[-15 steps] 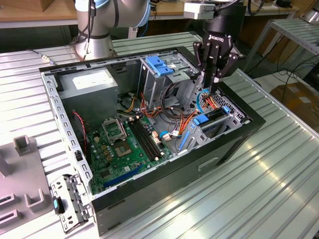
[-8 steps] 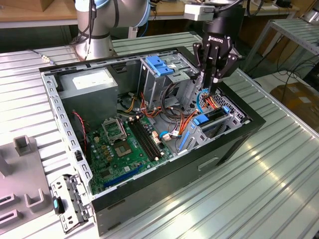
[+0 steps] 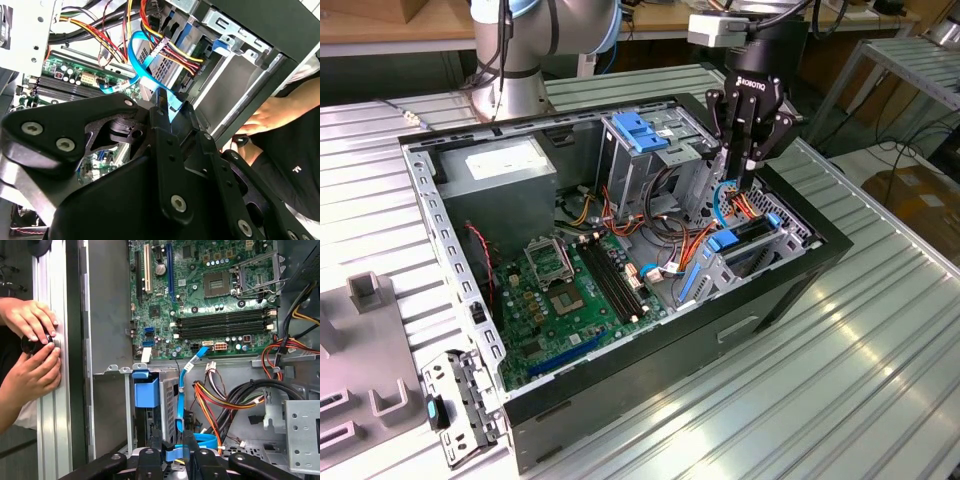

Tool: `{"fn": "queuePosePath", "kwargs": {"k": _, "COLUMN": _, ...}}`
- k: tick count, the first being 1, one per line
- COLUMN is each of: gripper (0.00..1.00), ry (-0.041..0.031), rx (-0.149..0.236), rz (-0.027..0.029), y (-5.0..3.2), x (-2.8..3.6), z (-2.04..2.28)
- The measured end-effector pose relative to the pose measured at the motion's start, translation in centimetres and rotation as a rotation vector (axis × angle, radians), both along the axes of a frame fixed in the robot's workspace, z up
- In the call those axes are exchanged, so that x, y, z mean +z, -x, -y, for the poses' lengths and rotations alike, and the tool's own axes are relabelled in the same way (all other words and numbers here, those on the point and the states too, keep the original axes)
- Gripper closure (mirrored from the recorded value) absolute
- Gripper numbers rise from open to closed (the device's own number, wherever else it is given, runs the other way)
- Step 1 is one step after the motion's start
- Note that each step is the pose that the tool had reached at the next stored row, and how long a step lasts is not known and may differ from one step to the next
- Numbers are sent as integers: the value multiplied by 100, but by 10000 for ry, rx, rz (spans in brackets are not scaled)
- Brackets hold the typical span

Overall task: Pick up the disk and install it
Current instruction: 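Insert the second disk wire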

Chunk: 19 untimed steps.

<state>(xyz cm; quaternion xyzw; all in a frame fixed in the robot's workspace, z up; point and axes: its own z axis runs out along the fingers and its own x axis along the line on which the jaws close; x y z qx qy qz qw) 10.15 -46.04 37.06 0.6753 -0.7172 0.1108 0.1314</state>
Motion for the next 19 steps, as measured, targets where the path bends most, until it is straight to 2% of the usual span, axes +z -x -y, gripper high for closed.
{"fn": "queuePosePath", "kwargs": {"k": 2, "gripper": 69, "ry": 82, "rx": 0, "rz": 0, "y": -2, "x": 12, "z": -5}}
{"fn": "queuePosePath", "kwargs": {"k": 4, "gripper": 69, "ry": 201, "rx": 1, "rz": 0, "y": -2, "x": 11, "z": -11}}
{"fn": "queuePosePath", "kwargs": {"k": 5, "gripper": 69, "ry": 227, "rx": 1, "rz": 0, "y": -2, "x": 11, "z": -11}}
{"fn": "queuePosePath", "kwargs": {"k": 9, "gripper": 71, "ry": 232, "rx": -2, "rz": 1, "y": -3, "x": 4, "z": -12}}
{"fn": "queuePosePath", "kwargs": {"k": 10, "gripper": 77, "ry": 230, "rx": -1, "rz": 1, "y": -4, "x": -3, "z": -12}}
{"fn": "queuePosePath", "kwargs": {"k": 13, "gripper": 83, "ry": 233, "rx": 1, "rz": 19, "y": -5, "x": -9, "z": 1}}
{"fn": "queuePosePath", "kwargs": {"k": 15, "gripper": 84, "ry": 232, "rx": -1, "rz": 31, "y": -4, "x": -10, "z": 22}}
{"fn": "queuePosePath", "kwargs": {"k": 19, "gripper": 84, "ry": 228, "rx": 8, "rz": 79, "y": -2, "x": -11, "z": 130}}
